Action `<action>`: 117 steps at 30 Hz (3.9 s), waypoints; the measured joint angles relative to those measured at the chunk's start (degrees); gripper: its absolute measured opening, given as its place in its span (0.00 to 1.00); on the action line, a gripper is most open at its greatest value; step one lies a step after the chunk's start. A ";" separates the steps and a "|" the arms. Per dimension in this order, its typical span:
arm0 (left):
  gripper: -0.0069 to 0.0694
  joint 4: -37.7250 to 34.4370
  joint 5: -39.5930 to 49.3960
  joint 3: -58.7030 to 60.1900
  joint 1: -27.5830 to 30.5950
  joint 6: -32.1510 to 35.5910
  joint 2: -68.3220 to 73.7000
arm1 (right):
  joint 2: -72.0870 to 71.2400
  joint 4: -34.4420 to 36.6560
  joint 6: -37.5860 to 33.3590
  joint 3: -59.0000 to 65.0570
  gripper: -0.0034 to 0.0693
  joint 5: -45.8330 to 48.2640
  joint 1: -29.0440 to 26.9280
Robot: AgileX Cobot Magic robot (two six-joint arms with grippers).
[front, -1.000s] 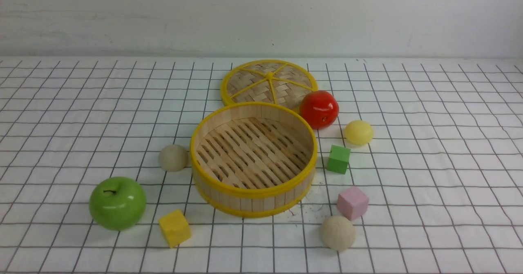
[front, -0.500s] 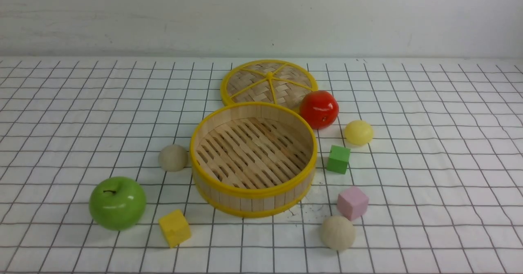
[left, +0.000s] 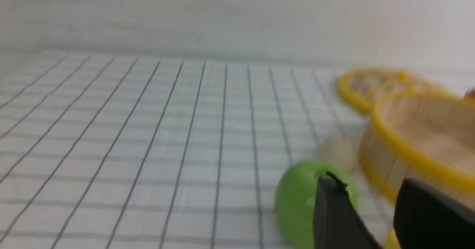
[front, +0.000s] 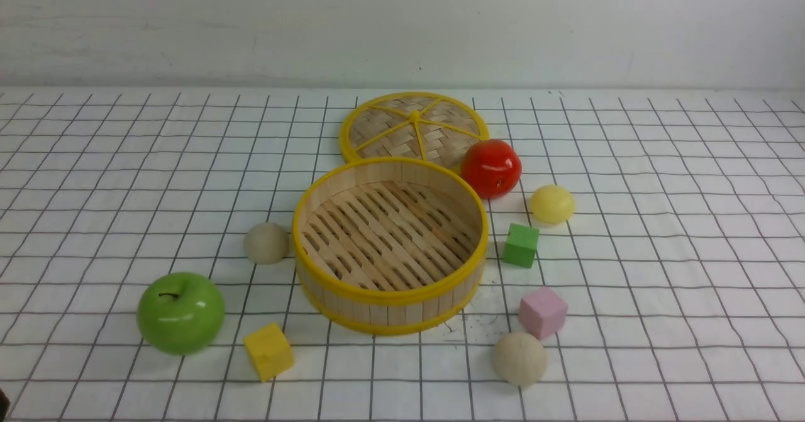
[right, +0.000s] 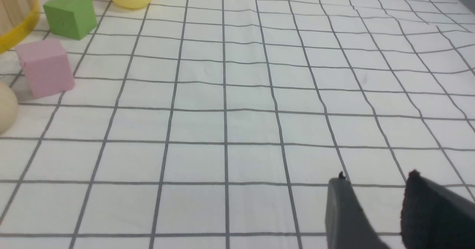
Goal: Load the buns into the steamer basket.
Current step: Use the left arm to grab a steamed stuffed bun
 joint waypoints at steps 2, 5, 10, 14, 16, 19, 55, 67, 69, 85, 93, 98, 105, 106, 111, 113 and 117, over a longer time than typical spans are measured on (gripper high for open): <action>0.40 -1.77 -6.13 0.00 0.00 -4.76 0.00 | 0.00 0.00 0.00 0.00 0.38 0.00 0.00; 0.40 -3.91 -17.43 0.00 0.00 -14.16 0.00 | 0.00 0.00 0.00 0.00 0.38 0.00 0.00; 0.40 -4.48 -30.43 -0.34 0.00 -18.21 0.00 | 0.00 0.00 0.00 0.00 0.38 0.00 0.00; 0.40 -4.61 -27.21 -8.40 0.00 -18.74 0.19 | 0.00 0.00 0.00 0.00 0.38 0.00 0.00; 0.40 -4.83 -23.34 -15.10 0.00 -18.81 1.99 | 0.00 0.00 0.00 0.00 0.38 0.00 0.00; 0.40 -5.30 -12.86 -27.05 0.00 -18.81 8.16 | 0.00 0.00 0.00 0.00 0.38 0.00 0.00; 0.40 -15.36 33.95 -70.47 0.00 -13.92 92.16 | 0.00 0.05 0.00 0.00 0.38 0.00 0.00; 0.40 -6.15 48.74 -92.87 -10.48 -4.58 108.60 | 0.00 0.05 0.00 0.00 0.38 0.00 0.00; 0.40 -3.02 48.70 -93.79 -11.71 -7.92 110.18 | 0.00 0.05 0.00 0.00 0.38 0.00 0.00; 0.40 0.85 42.15 -94.29 -12.26 -17.03 117.55 | 0.00 0.05 0.00 0.00 0.38 0.00 0.00; 0.40 0.95 42.16 -94.35 -12.26 -17.03 119.52 | 0.00 0.05 0.00 0.00 0.38 0.00 0.00; 0.40 1.05 42.59 -94.35 -12.26 -17.03 120.75 | 0.00 0.05 0.00 0.00 0.38 0.00 0.00; 0.40 1.23 42.69 -94.44 -12.26 -17.03 121.52 | 0.00 0.05 0.00 0.00 0.38 0.00 0.00; 0.38 1.23 42.69 -94.44 -12.26 -17.03 121.52 | 0.00 0.05 0.00 0.00 0.38 0.00 0.00; 0.28 1.23 43.28 -94.47 -12.26 -16.97 121.52 | 0.00 0.05 0.00 0.00 0.38 0.00 0.00; 0.16 1.17 43.99 -94.53 -12.06 -16.03 121.52 | 0.00 0.05 0.00 0.00 0.38 0.00 0.00; 0.08 -0.59 45.07 -94.61 -10.94 -13.26 121.09 | 0.00 0.05 0.00 0.00 0.38 0.00 0.00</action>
